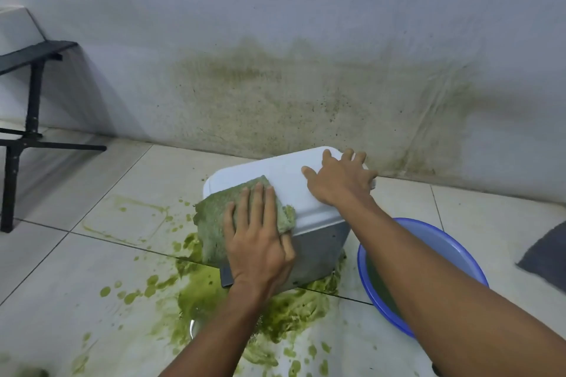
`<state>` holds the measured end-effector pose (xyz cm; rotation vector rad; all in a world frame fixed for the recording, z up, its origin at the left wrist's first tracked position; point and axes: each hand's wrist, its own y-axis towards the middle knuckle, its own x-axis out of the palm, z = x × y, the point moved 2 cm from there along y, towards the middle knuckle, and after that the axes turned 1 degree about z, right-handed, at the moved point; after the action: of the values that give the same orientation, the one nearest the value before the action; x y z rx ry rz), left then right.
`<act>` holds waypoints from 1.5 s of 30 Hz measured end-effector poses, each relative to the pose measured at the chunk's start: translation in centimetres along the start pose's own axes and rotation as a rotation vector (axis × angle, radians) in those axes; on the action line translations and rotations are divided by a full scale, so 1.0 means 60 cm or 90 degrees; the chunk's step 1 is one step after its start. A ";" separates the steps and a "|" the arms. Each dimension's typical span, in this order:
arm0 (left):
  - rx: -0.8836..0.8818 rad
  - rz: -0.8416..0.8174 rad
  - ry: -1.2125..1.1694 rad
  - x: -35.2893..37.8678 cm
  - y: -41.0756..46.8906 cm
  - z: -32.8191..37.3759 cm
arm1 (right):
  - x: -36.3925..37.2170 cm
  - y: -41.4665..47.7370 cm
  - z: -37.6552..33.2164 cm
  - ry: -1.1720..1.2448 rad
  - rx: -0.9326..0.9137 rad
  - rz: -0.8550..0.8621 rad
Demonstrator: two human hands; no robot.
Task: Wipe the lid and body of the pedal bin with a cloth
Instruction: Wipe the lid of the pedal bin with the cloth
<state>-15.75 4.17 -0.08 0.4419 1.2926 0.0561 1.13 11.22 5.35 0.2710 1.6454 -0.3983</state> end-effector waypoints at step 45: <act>0.144 -0.121 0.051 -0.024 0.081 -0.064 | 0.013 -0.127 0.089 -0.085 -0.279 0.028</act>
<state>-18.76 9.31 2.14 0.5113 1.4205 -0.2367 2.80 2.05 4.90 -0.0477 1.5478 -0.0162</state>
